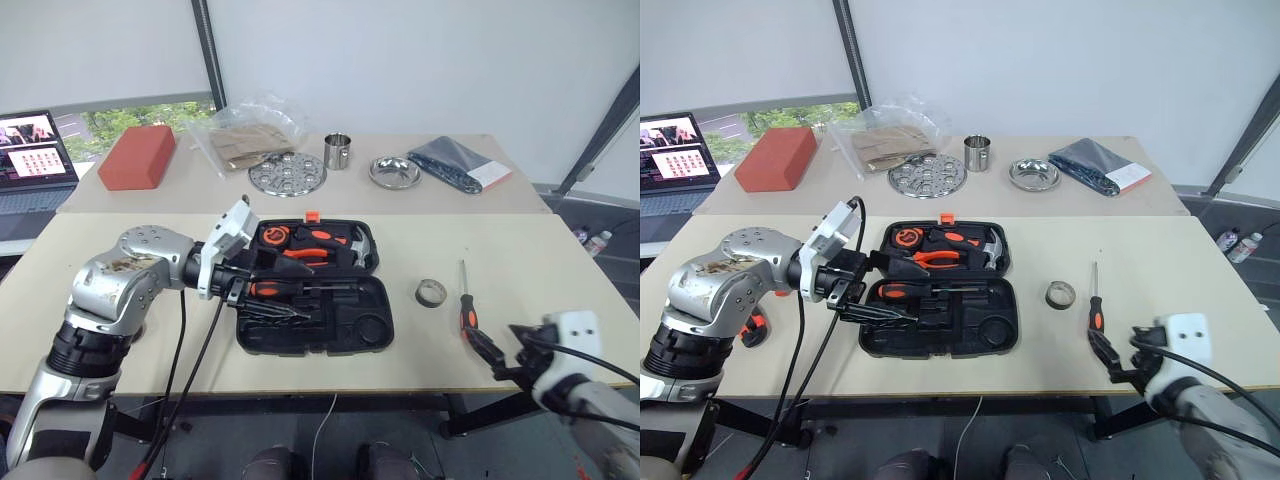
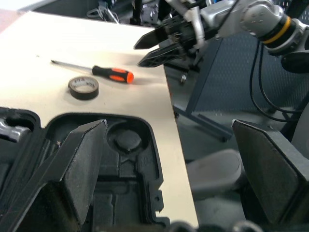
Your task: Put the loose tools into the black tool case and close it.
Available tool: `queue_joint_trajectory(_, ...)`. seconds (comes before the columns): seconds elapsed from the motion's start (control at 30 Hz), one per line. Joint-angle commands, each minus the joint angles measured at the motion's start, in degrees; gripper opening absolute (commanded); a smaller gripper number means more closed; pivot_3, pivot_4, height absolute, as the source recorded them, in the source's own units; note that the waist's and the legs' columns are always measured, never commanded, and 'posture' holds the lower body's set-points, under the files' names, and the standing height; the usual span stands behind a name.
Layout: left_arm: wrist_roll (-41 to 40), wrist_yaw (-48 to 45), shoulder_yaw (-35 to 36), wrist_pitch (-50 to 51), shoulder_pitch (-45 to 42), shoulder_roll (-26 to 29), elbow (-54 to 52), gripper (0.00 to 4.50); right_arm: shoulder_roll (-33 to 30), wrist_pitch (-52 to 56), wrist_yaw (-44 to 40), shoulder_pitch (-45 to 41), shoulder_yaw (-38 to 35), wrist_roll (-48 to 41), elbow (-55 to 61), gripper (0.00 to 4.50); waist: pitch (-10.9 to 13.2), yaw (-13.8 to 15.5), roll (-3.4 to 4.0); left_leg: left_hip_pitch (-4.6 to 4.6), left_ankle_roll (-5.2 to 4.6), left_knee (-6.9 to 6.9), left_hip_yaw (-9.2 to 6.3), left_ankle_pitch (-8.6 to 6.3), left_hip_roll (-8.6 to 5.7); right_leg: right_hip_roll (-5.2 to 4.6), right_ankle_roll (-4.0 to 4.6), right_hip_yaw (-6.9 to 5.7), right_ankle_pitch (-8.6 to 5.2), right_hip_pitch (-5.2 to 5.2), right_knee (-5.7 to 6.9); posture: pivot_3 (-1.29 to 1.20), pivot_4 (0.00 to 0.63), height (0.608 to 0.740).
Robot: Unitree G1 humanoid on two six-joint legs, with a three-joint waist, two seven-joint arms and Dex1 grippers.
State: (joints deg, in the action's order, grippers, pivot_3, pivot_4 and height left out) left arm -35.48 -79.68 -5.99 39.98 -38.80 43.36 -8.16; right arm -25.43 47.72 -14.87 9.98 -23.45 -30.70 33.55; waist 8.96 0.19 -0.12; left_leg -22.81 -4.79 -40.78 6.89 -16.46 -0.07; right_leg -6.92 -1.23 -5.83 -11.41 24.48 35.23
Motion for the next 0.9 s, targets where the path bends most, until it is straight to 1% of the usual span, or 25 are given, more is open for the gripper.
queue_joint_trajectory(0.03, 0.7, -0.5, 0.2, -1.6, -1.8, 0.3, 0.1, 4.45, 2.1, -3.1, 3.5, -4.1, 3.3, 3.7, -3.3, 4.50, 0.0, 0.0, 0.01, -0.07, -0.05, 0.00, 0.02, 0.03, -0.01, 0.01, 0.01, 0.05, 0.01, 0.09, 0.02, 0.00, 0.150, 0.734)
queue_joint_trajectory(0.1, 1.3, -0.4, 0.1, -2.3, -1.6, 0.4, 0.0, 4.45, 3.6, -3.9, 5.9, -6.0, 4.9, 6.3, -6.1, 4.50, 0.0, 0.2, 0.02, -0.12, -0.40, 0.01, 0.02, 0.22, -0.01, 0.08, 0.03, 0.11, 0.00, 0.10, -0.01, 0.00, 0.150, 0.734)
queue_joint_trajectory(0.13, 1.5, -0.4, 0.1, -2.5, -1.6, 0.4, 0.0, 4.45, 4.2, -4.4, 7.2, -6.8, 5.6, 7.8, -7.4, 4.50, 0.0, 0.2, 0.02, -0.12, -0.41, 0.01, 0.03, 0.23, -0.02, 0.11, 0.05, 0.17, 0.00, 0.10, -0.02, 0.00, 0.150, 0.734)
queue_joint_trajectory(0.27, 2.5, 0.7, 0.5, -2.8, -1.3, 0.5, 0.0, 4.50, 7.1, -8.6, 13.8, -7.7, 7.8, 15.4, -11.9, 3.49, 0.0, 0.2, 0.01, -0.16, -0.41, 0.02, 0.03, 0.22, -0.03, 0.21, 0.16, 0.25, -0.02, 0.10, -0.04, 0.00, 0.150, 0.734)
queue_joint_trajectory(0.33, 2.5, 1.1, 1.0, -3.0, -0.9, 0.6, -0.1, 4.50, 8.7, -10.8, 15.9, -7.2, 9.0, 18.0, -12.3, 2.76, 0.0, 0.2, 0.01, -0.13, -0.38, 0.02, 0.02, 0.22, -0.02, 0.30, 0.14, 0.31, -0.07, 0.07, -0.07, 0.00, 0.150, 0.734)
queue_joint_trajectory(0.37, 2.6, 1.3, 1.1, -3.1, -0.8, 0.6, -0.1, 4.50, 9.8, -11.5, 16.4, -7.1, 9.2, 18.2, -12.2, 2.33, 0.0, 0.1, 0.01, -0.10, -0.37, 0.03, 0.02, 0.21, -0.01, 0.32, -0.01, 0.32, -0.16, 0.06, -0.06, 0.00, 0.150, 0.734)
queue_joint_trajectory(0.43, 2.7, 1.9, 1.5, -3.2, -0.2, 0.9, -0.5, 4.50, 11.2, -13.3, 16.9, -7.1, 9.8, 19.2, -11.9, 1.77, 0.0, 0.1, 0.02, -0.08, -0.18, 0.04, 0.01, 0.15, 0.00, 0.34, -0.01, 0.33, -0.20, 0.03, -0.04, 0.00, 0.150, 0.734)
queue_joint_trajectory(0.47, 2.7, 2.2, 1.8, -3.2, 0.0, 1.0, -0.6, 4.50, 11.5, -14.1, 17.1, -7.2, 9.9, 19.6, -11.8, 1.36, 0.0, 0.1, 0.02, -0.06, 0.03, 0.04, 0.01, 0.06, 0.00, 0.35, -0.01, 0.34, -0.20, 0.03, -0.03, 0.00, 0.150, 0.734)
queue_joint_trajectory(0.5, 2.4, 2.4, 2.1, -2.9, 0.3, 1.3, -0.9, 4.50, 11.5, -15.1, 17.0, -7.5, 9.7, 20.1, -11.5, 1.07, 0.0, 0.0, 0.02, -0.05, 0.04, 0.04, 0.01, 0.06, 0.00, 0.35, -0.01, 0.35, -0.21, 0.02, -0.02, 0.00, 0.150, 0.734)
queue_joint_trajectory(0.57, 1.9, 3.0, 3.1, -2.5, 1.5, 2.1, -1.8, 4.50, 9.7, -17.9, 15.9, -8.7, 9.2, 21.4, -10.9, 1.02, 0.0, -0.2, 0.04, -0.05, 0.05, 0.04, 0.01, 0.07, 0.00, 0.36, -0.01, 0.36, -0.21, 0.03, 0.00, 0.00, 0.150, 0.734)
queue_joint_trajectory(0.63, 1.6, 3.5, 4.1, -2.7, 3.5, 3.2, -3.1, 4.50, 5.9, -19.1, 10.0, -12.5, 9.3, 18.9, -9.3, 1.02, 0.1, -0.7, 0.17, -0.06, 0.05, 0.04, 0.03, 0.07, -0.01, 0.36, -0.01, 0.39, -0.20, 0.06, 0.01, 0.00, 0.150, 0.734)
queue_joint_trajectory(0.67, 1.3, 3.5, 4.7, -2.5, 4.8, 4.0, -4.1, 4.50, 3.5, -18.8, 5.3, -15.2, 9.8, 16.2, -8.4, 1.02, 0.2, -0.9, 0.25, -0.07, 0.05, 0.04, 0.07, 0.07, -0.01, 0.37, -0.01, 0.45, -0.20, 0.09, 0.00, 0.00, 0.150, 0.734)
queue_joint_trajectory(0.7, 1.1, 3.6, 5.2, -2.4, 6.0, 4.6, -5.0, 4.50, 0.8, -18.4, -0.2, -17.8, 10.7, 13.4, -8.0, 1.02, 0.2, -1.2, 0.26, -0.06, 0.03, 0.04, 0.09, 0.08, -0.02, 0.36, -0.01, 0.49, -0.20, 0.11, 0.00, 0.00, 0.150, 0.734)
queue_joint_trajectory(0.73, 0.7, 3.7, 6.1, -1.8, 7.8, 5.7, -6.3, 4.50, -2.9, -17.0, -8.6, -21.3, 12.4, 9.1, -8.3, 1.02, 0.2, -1.5, 0.33, -0.04, 0.01, 0.03, 0.10, 0.09, 0.00, 0.39, -0.01, 0.51, -0.19, 0.10, 0.03, 0.00, 0.150, 0.734)
queue_joint_trajectory(0.77, 0.4, 3.9, 6.7, -1.4, 9.0, 6.4, -7.3, 4.50, -5.4, -16.0, -14.3, -23.6, 13.5, 6.2, -8.7, 1.02, 0.3, -2.0, 0.43, -0.01, -0.02, 0.04, 0.15, 0.11, 0.03, 0.42, 0.02, 0.59, -0.17, 0.12, 0.02, 0.00, 0.150, 0.734)
queue_joint_trajectory(0.8, 0.1, 3.9, 7.3, -1.2, 10.0, 7.1, -7.9, 4.50, -7.7, -15.5, -19.4, -25.4, 14.9, 4.2, -9.4, 1.02, 0.3, -2.1, 0.45, 0.02, -0.31, 0.05, 0.16, 0.28, 0.04, 0.42, 0.02, 0.64, -0.17, 0.13, 0.06, 0.00, 0.150, 0.734)
queue_joint_trajectory(0.83, -0.2, 3.9, 7.6, -1.1, 10.7, 7.6, -8.3, 4.50, -9.5, -15.8, -23.2, -26.6, 16.3, 3.2, -10.2, 1.02, 0.3, -2.0, 0.37, 0.06, -0.31, 0.08, 0.12, 0.30, 0.09, 0.43, 0.06, 0.61, -0.20, 0.11, 0.09, 0.00, 0.150, 0.734)
queue_joint_trajectory(0.87, -0.4, 3.4, 8.3, -1.0, 12.1, 8.8, -9.0, 4.50, -12.1, -16.8, -30.1, -28.7, 19.6, 2.9, -11.7, 1.02, 0.3, -1.8, 0.33, 0.10, -0.25, 0.10, 0.01, 0.32, 0.22, 0.53, 0.19, 0.47, -0.27, 0.04, 0.10, 0.00, 0.150, 0.734)
queue_joint_trajectory(0.9, -0.5, 3.0, 8.7, -1.0, 13.1, 9.7, -9.5, 4.50, -13.9, -17.6, -35.0, -30.4, 22.1, 2.7, -12.9, 1.02, 0.3, -1.5, 0.30, 0.11, -0.20, 0.10, -0.04, 0.31, 0.35, 0.66, 0.29, 0.40, -0.31, -0.01, 0.09, 0.00, 0.150, 0.734)
